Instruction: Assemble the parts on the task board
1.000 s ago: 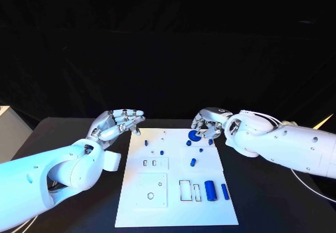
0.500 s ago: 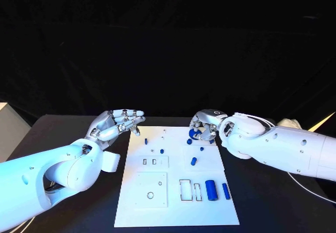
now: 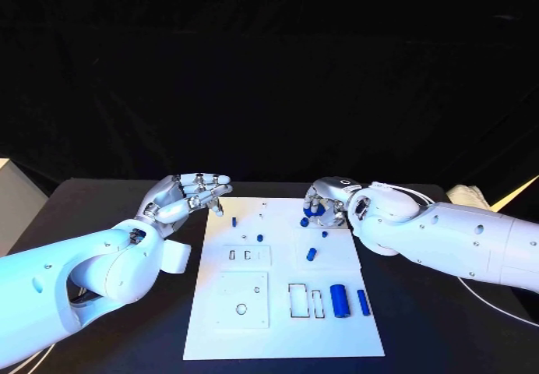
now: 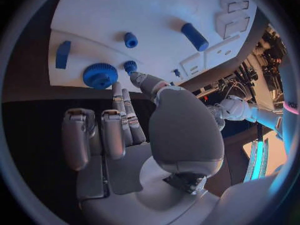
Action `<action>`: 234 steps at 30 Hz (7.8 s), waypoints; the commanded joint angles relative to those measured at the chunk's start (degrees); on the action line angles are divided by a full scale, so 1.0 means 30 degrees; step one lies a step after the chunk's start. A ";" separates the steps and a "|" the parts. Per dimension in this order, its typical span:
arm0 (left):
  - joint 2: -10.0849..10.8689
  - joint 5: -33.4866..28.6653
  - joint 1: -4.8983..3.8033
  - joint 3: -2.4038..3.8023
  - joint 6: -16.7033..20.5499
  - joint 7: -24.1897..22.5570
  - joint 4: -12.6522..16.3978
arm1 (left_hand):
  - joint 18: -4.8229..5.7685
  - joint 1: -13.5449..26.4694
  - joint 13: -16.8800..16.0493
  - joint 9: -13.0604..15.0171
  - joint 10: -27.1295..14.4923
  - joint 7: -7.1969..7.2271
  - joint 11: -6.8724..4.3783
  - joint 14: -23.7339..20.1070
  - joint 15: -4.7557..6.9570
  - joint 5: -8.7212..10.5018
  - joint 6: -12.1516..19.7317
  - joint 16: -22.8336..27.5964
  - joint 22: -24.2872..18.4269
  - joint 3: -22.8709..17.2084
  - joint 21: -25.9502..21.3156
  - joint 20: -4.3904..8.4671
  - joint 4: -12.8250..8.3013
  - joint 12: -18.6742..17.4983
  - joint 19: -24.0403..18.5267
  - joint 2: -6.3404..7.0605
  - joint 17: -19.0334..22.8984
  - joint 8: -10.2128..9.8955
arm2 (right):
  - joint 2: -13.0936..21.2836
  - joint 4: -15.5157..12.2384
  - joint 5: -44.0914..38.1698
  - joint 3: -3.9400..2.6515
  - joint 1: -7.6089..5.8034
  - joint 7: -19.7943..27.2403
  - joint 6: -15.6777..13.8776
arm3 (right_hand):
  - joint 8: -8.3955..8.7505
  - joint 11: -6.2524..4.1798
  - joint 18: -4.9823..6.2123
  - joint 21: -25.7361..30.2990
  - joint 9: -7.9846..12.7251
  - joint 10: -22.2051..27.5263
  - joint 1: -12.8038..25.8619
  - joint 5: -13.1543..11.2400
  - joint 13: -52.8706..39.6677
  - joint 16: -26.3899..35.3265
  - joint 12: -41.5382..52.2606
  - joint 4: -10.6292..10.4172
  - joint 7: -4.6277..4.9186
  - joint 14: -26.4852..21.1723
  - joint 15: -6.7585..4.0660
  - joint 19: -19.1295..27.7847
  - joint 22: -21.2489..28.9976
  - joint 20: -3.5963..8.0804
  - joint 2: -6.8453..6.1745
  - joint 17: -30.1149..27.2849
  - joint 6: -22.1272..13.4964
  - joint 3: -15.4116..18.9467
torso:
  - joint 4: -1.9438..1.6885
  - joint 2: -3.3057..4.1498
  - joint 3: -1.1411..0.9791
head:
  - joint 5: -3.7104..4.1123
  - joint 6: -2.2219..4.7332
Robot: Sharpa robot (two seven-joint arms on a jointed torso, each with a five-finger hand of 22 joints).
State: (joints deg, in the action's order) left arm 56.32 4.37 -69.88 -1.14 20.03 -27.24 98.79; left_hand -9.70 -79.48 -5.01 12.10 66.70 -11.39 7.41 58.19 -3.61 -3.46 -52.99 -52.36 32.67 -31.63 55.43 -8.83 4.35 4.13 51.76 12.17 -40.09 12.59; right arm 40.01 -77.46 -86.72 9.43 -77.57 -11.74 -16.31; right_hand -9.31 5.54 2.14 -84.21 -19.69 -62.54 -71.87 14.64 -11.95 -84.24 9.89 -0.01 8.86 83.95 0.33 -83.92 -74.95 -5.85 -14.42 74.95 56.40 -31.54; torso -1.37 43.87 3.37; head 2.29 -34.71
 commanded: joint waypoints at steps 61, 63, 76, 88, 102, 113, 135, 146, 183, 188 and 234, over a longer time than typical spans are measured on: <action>0.0099 0.0092 -0.0327 0.0026 -0.0280 0.0556 -0.0198 | -0.0244 0.0347 0.0067 0.0080 -0.0929 -0.0348 0.0374 -0.0589 -0.0271 -0.0021 0.0727 0.0120 0.0620 -0.0400 0.0982 -0.0329 -0.0114 -0.0065 -0.0750 -0.0049 0.0340 -0.0353 | -0.0580 -0.0062 -0.0296 -0.0013 0.0296 -0.0718 -0.2917 | -0.1048 -0.0581 -0.0132 -0.0166 -0.1554 -0.0936 -0.0932 -0.0935 -0.1059 0.0051 0.1258 0.0250 -0.0398 0.1147 -0.0344 -0.0961 -0.2465 0.0220 0.1449 0.0835 0.1242 -0.1163 | 0.0027 0.0390 0.0096 | -0.0094 0.0095; 0.0123 0.0080 -0.0334 0.0025 -0.0281 0.0537 -0.0224 | -0.0244 0.0381 0.0065 0.0084 -0.0940 -0.0350 0.0377 -0.0605 -0.0279 -0.0021 0.0731 0.0125 0.0629 -0.0390 0.0995 -0.0338 -0.0096 -0.0060 -0.0774 -0.0046 0.0349 -0.0353 | -0.0573 -0.0210 -0.0301 -0.0030 0.0229 -0.0804 -0.3619 | -0.1046 -0.0576 -0.0134 -0.0170 -0.1576 -0.0943 -0.0943 -0.0894 -0.1071 0.0052 0.1258 0.0292 -0.0386 0.1147 -0.0343 -0.0963 -0.2473 0.0225 0.1405 0.0834 0.1230 -0.1169 | 0.0013 0.0397 0.0098 | -0.0093 0.0134; 0.0147 0.0055 -0.0370 0.0024 -0.0282 0.0507 -0.0230 | -0.0246 0.0514 0.0054 0.0101 -0.0970 -0.0352 0.0387 -0.0652 -0.0301 -0.0019 0.0750 0.0131 0.0658 -0.0335 0.1035 -0.0371 -0.0026 -0.0033 -0.0869 -0.0031 0.0381 -0.0354 | -0.1770 0.0216 -0.0197 -0.0153 -0.0327 -0.0783 -0.5216 | -0.1068 -0.0559 -0.0095 -0.0048 -0.1643 -0.0897 -0.0997 -0.0815 -0.1076 0.0109 0.1213 0.0388 -0.0376 0.1119 -0.0336 -0.0888 -0.2302 0.0227 0.1374 0.0725 0.1251 -0.1236 | -0.0027 0.0485 0.0128 | -0.0127 0.0318; 0.0099 0.0054 -0.0455 0.0024 -0.0331 0.0558 -0.0252 | -0.0246 0.0514 0.0054 0.0101 -0.0970 -0.0352 0.0387 -0.0652 -0.0301 -0.0019 0.0750 0.0131 0.0658 -0.0335 0.1035 -0.0371 -0.0026 -0.0033 -0.0869 -0.0031 0.0381 -0.0354 | -0.3841 0.2077 0.0190 -0.0182 -0.0272 -0.0376 -0.5077 | -0.1058 -0.0523 -0.0089 -0.0023 -0.1700 -0.0860 -0.0943 -0.0908 -0.1068 0.0105 0.1158 0.0427 -0.0338 0.1118 -0.0315 -0.0872 -0.2274 0.0219 0.1287 0.0739 0.1220 -0.1238 | -0.0099 0.0548 0.0141 | -0.0342 0.0224; 0.0038 0.0051 -0.0609 0.0020 -0.0366 0.0645 -0.0257 | -0.0253 0.0515 0.0049 0.0113 -0.0999 -0.0349 0.0385 -0.0703 -0.0303 -0.0034 0.0762 0.0155 0.0674 -0.0362 0.1056 -0.0386 -0.0014 -0.0021 -0.0938 -0.0085 0.0412 -0.0354 | -0.4598 0.2748 0.0274 -0.0174 -0.0039 -0.0450 -0.3772 | -0.1039 -0.0504 -0.0084 -0.0006 -0.1727 -0.0837 -0.0901 -0.0989 -0.1062 0.0128 0.1125 0.0422 -0.0319 0.1108 -0.0300 -0.0861 -0.2254 0.0210 0.1278 0.0694 0.1183 -0.1251 | -0.0230 0.0618 0.0247 | -0.0565 0.0091; -0.0067 0.0050 -0.0745 0.0019 -0.0390 0.0660 -0.0293 | -0.0256 0.0511 0.0049 0.0115 -0.1013 -0.0352 0.0388 -0.0713 -0.0304 -0.0035 0.0772 0.0159 0.0678 -0.0370 0.1063 -0.0389 -0.0016 -0.0021 -0.0955 -0.0096 0.0421 -0.0358 | -0.4960 0.3128 0.0176 -0.0155 0.0054 -0.0601 -0.3250 | -0.1029 -0.0493 -0.0073 0.0031 -0.1758 -0.0831 -0.0852 -0.1034 -0.1060 0.0134 0.1100 0.0421 -0.0314 0.1105 -0.0288 -0.0838 -0.2206 0.0200 0.1247 0.0684 0.1160 -0.1250 | -0.0277 0.0641 0.0252 | -0.0609 0.0014; -0.0124 0.0050 -0.1069 0.0017 -0.0803 0.0642 -0.0318 | -0.0258 0.0518 0.0048 0.0118 -0.1048 -0.0355 0.0395 -0.0739 -0.0310 -0.0031 0.0805 0.0170 0.0689 -0.0369 0.1079 -0.0398 -0.0018 -0.0021 -0.0997 -0.0090 0.0440 -0.0372 | -0.5367 0.3952 -0.0092 -0.0108 0.0155 -0.0898 -0.2966 | -0.1014 -0.0482 -0.0065 0.0063 -0.1827 -0.0837 -0.0683 -0.1088 -0.1061 0.0162 0.1059 0.0373 -0.0321 0.1092 -0.0268 -0.0819 -0.2171 0.0180 0.1157 0.0630 0.1129 -0.1208 | -0.0248 0.0687 0.0285 | -0.0643 -0.0229; -0.0119 0.0050 -0.1135 0.0016 -0.0838 0.0703 -0.0320 | -0.0259 0.0532 0.0047 0.0120 -0.1070 -0.0358 0.0400 -0.0751 -0.0316 -0.0032 0.0824 0.0174 0.0695 -0.0371 0.1088 -0.0405 -0.0007 -0.0021 -0.1021 -0.0103 0.0452 -0.0380 | -0.5485 0.4068 0.0021 -0.0093 0.0196 -0.0829 -0.2672 | -0.1009 -0.0482 -0.0062 0.0072 -0.1846 -0.0841 -0.0633 -0.1102 -0.1061 0.0160 0.1048 0.0360 -0.0330 0.1093 -0.0268 -0.0813 -0.2162 0.0177 0.1118 0.0637 0.1121 -0.1190 | -0.0254 0.0656 0.0298 | -0.0691 -0.0257; -0.0114 0.0050 -0.1190 0.0014 -0.0847 0.0829 -0.0358 | -0.0260 0.0543 0.0045 0.0123 -0.1085 -0.0359 0.0403 -0.0761 -0.0320 -0.0033 0.0836 0.0177 0.0702 -0.0376 0.1098 -0.0411 0.0004 -0.0018 -0.1044 -0.0123 0.0462 -0.0383 | -0.5789 0.4709 0.0346 -0.0012 0.0190 -0.0094 -0.2985 | 0.0337 0.0105 0.0940 0.3801 -0.2069 0.1793 -0.0044 -0.2125 -0.0178 0.2390 -0.0336 0.0136 0.0025 0.0139 0.0172 0.1207 0.2437 -0.0223 0.0239 -0.3245 -0.1027 -0.0946 | -0.0249 0.0687 0.0312 | -0.0680 -0.0080; -0.0130 0.0050 -0.1188 0.0013 -0.0908 0.0813 -0.0421 | -0.0260 0.0543 0.0045 0.0123 -0.1085 -0.0359 0.0403 -0.0761 -0.0320 -0.0033 0.0836 0.0177 0.0702 -0.0376 0.1098 -0.0411 0.0004 -0.0018 -0.1044 -0.0123 0.0462 -0.0383 | -0.4672 0.3411 0.0578 -0.0023 0.0219 -0.0080 -0.3068 | 0.0599 0.0149 0.1202 0.5029 -0.2153 0.2492 -0.0145 -0.2088 -0.0035 0.2890 -0.0121 0.0086 -0.0040 -0.0073 0.0197 0.1678 0.3797 -0.0243 0.0176 -0.4018 -0.1505 -0.0230 | -0.0201 0.0655 0.0262 | -0.0694 -0.0072; 0.0075 0.0534 -0.1121 -0.0144 -0.1459 0.1356 -0.0709 | -0.0269 0.0619 0.0022 0.0154 -0.1130 -0.0353 0.0406 -0.0788 -0.0335 -0.0030 0.0876 0.0171 0.0739 -0.0362 0.1169 -0.0443 0.0050 0.0027 -0.1162 -0.0159 0.0522 -0.0386 | -0.0124 0.1681 0.5496 -0.0400 0.0283 -0.0382 -0.1293 | 0.0844 -0.0138 -0.0713 -0.1930 -0.2995 -0.6076 -0.1942 -0.1306 -2.2954 -0.1919 2.4364 -0.2996 0.0329 0.2017 0.0157 -0.2025 -0.5018 -0.0258 0.1029 0.5017 -0.1895 0.6138 | 0.0148 0.0378 -0.0054 | -0.0254 -0.0177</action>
State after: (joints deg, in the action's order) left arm 56.64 5.39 -73.23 -1.60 16.55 -23.18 96.60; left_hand -9.69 -78.15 -4.88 12.50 63.58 -12.37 8.70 56.41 -4.62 -3.46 -50.79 -52.13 34.81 -32.73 58.74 -10.24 4.19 3.95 48.73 11.87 -38.57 11.72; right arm 39.81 -72.62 -70.11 8.24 -76.82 -12.89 -20.98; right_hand -6.44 5.12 0.79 -89.80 -28.63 -80.77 -77.09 10.53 -74.94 -89.79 82.88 -8.71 9.81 84.04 0.42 -84.01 -74.94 -6.17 -11.32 74.94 50.58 -13.21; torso -0.85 44.87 3.25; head 1.58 -35.27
